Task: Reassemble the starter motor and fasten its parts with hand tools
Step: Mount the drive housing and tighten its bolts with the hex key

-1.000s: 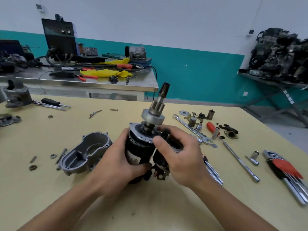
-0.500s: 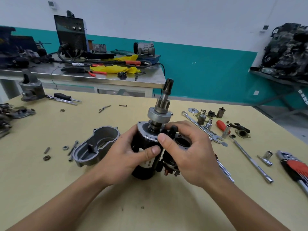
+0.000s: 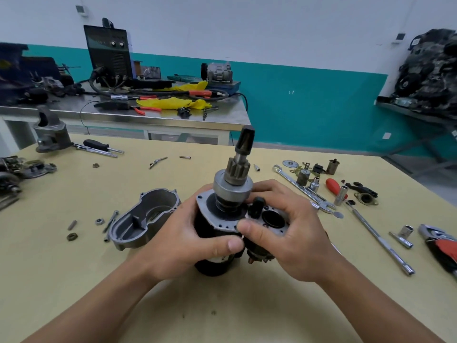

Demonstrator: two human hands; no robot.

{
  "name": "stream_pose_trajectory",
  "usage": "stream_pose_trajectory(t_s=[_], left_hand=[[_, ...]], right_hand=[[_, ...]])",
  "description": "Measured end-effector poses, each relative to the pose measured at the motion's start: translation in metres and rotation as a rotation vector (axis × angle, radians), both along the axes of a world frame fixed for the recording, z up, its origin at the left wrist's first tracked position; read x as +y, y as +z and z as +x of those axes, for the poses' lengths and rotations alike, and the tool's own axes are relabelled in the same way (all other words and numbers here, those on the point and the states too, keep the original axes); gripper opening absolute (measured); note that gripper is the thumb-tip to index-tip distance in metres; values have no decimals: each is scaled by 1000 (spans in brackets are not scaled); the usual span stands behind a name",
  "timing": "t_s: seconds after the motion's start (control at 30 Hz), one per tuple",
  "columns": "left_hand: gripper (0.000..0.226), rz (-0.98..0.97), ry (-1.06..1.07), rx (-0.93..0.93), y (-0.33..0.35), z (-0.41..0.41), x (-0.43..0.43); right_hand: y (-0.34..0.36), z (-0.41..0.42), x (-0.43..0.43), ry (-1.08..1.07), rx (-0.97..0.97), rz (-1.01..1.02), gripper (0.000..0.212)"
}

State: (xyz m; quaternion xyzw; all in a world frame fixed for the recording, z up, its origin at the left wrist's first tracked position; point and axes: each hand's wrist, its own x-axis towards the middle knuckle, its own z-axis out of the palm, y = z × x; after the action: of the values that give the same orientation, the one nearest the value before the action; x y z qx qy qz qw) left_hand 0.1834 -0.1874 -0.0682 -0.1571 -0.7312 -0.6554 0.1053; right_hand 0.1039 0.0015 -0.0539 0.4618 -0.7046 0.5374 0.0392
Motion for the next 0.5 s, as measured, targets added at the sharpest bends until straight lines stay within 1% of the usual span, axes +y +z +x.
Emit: stream_pose_trajectory(t_s=[0.07,0.1,0.23,0.3,0.33,0.4,0.43,0.5], left_hand=[[86,63,4,18,1,0,2],[86,76,35,30,1,0,3],[75,83,162,110,-2,0,8],[64,55,205,160,-3,-1,8],[55,37,226,178,-3,-1,7],[42,3,270,198,-7,0,2],[39,-7,295,198,-9,2,-3],[43,32,308,177,-14,7,-15]], right_hand=[[0,1,-2,-6,9,10,28],[0,1,-2,-4,6,8,27],[0,2,-5,21,22,-12,28],[-1,0,-8,26,38,-3,30],[-1,-1,-9,55,-2,-11,30],[2,-10,-5,105,-176,-85,36],[4,-17,-1,57,-229,-125,40],[6,-35,9,-183,-263,-138,45]])
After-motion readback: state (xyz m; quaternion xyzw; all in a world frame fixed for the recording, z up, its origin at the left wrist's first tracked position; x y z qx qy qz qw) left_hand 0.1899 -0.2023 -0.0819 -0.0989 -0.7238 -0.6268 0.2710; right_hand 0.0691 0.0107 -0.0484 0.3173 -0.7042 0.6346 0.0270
